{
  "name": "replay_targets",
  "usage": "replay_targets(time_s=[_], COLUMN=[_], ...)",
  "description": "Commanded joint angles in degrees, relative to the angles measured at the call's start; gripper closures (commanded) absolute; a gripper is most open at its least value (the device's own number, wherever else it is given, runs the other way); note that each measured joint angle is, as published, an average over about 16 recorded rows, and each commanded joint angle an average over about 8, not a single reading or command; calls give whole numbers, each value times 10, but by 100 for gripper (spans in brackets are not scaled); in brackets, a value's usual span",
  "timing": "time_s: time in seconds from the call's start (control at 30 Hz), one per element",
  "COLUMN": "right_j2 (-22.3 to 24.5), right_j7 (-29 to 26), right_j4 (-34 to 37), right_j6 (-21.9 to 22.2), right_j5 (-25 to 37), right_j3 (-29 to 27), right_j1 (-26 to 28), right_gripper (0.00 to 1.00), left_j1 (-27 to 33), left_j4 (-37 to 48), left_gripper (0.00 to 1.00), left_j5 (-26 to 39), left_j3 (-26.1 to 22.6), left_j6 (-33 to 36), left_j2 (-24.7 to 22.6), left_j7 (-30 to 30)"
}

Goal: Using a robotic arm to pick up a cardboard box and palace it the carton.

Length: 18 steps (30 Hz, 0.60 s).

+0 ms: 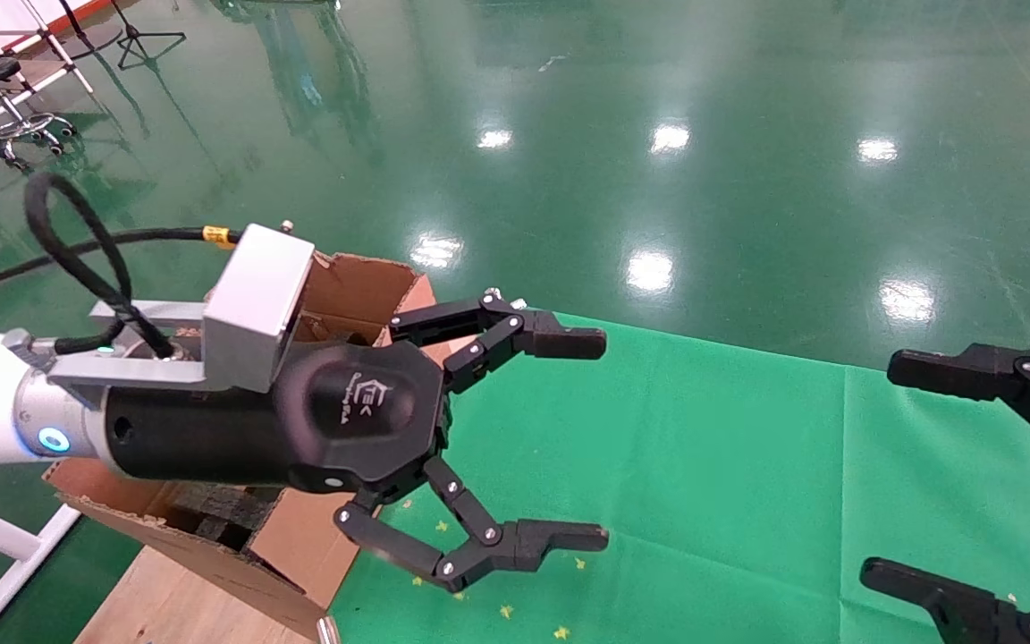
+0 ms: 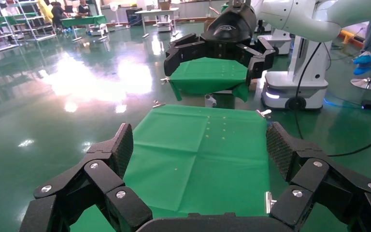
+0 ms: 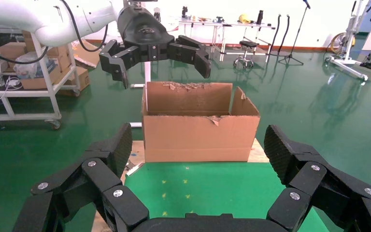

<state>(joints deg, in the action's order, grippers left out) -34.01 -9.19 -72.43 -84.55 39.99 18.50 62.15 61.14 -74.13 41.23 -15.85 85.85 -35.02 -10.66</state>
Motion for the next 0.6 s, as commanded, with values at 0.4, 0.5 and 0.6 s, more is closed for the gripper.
replay_targets(time_s=[0.4, 0.5, 0.6], right_j2=[0, 0, 0], right_j7=[0, 0, 0], right_j4=[0, 0, 0], right_j6=[0, 0, 0], right_j5=[0, 0, 0], right_j3=[0, 0, 0], right_j1=[0, 0, 0], right_gripper=[0, 0, 0], left_j1=[3, 3, 4], left_j4=[4, 5, 5], left_gripper=[0, 0, 0], left_j5=[5, 5, 6], left_j3=[-1, -1, -1], left_j6=[-1, -1, -2], left_j2=[0, 0, 0], left_j7=[-1, -1, -1])
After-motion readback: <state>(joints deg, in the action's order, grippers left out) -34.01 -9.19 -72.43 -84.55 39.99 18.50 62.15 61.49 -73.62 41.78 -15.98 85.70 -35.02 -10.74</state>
